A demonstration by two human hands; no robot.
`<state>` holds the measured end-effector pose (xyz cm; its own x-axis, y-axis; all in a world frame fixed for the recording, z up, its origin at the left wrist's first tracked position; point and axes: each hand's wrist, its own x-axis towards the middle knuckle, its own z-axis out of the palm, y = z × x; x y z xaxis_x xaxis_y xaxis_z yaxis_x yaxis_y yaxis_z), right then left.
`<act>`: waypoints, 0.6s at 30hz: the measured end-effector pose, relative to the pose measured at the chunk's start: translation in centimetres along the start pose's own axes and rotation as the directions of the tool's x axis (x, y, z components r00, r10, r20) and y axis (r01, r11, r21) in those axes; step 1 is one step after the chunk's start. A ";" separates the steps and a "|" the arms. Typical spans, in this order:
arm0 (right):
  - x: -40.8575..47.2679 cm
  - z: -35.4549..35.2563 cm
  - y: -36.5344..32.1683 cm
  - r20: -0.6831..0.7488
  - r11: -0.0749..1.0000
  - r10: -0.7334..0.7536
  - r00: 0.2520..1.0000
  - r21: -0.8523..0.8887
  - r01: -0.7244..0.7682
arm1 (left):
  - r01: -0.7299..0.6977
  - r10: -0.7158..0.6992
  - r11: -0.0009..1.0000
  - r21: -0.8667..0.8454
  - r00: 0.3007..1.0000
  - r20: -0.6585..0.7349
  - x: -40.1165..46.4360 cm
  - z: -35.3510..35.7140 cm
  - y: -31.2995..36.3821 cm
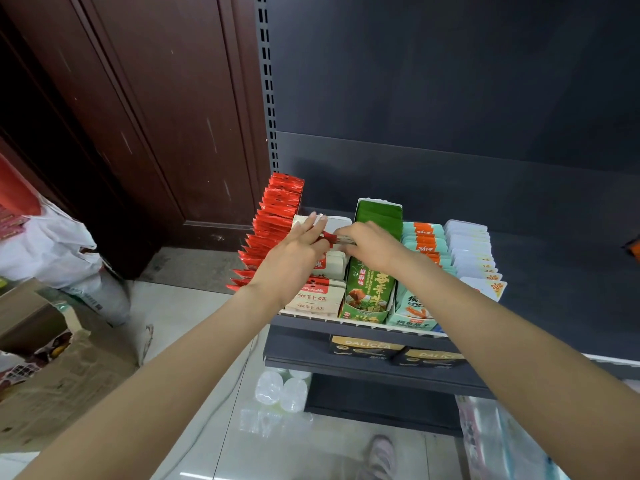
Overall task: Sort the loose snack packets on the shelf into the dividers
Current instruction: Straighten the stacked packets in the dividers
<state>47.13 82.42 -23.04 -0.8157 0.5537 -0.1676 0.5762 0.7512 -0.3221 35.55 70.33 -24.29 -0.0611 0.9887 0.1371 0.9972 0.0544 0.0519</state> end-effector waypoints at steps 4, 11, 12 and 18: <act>0.8 -0.7 -0.1 0.004 1.000 -0.004 1.000 0.012 0.004 | 0.027 -0.027 1.000 -0.002 0.998 0.055 0.1 -0.2 -0.2; 0.3 0.7 0.4 -0.161 0.984 -0.022 0.987 0.171 0.050 | 0.085 -0.081 0.996 -0.033 0.992 0.096 1.3 -0.4 -0.4; -0.1 0.6 0.5 -0.218 0.978 -0.005 0.976 0.201 0.050 | 0.083 -0.079 0.996 -0.027 0.991 0.108 1.3 -0.5 -0.3; -0.9 1.0 0.5 -0.210 0.983 0.010 0.978 0.180 0.028 | 0.052 -0.052 0.999 0.000 0.993 0.104 0.6 -0.6 -0.3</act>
<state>48.10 81.96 -24.00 -0.7805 0.6245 0.0280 0.5342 0.6895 -0.4892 35.16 70.83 -23.68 -0.1080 0.9937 0.0309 0.9926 0.1061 0.0586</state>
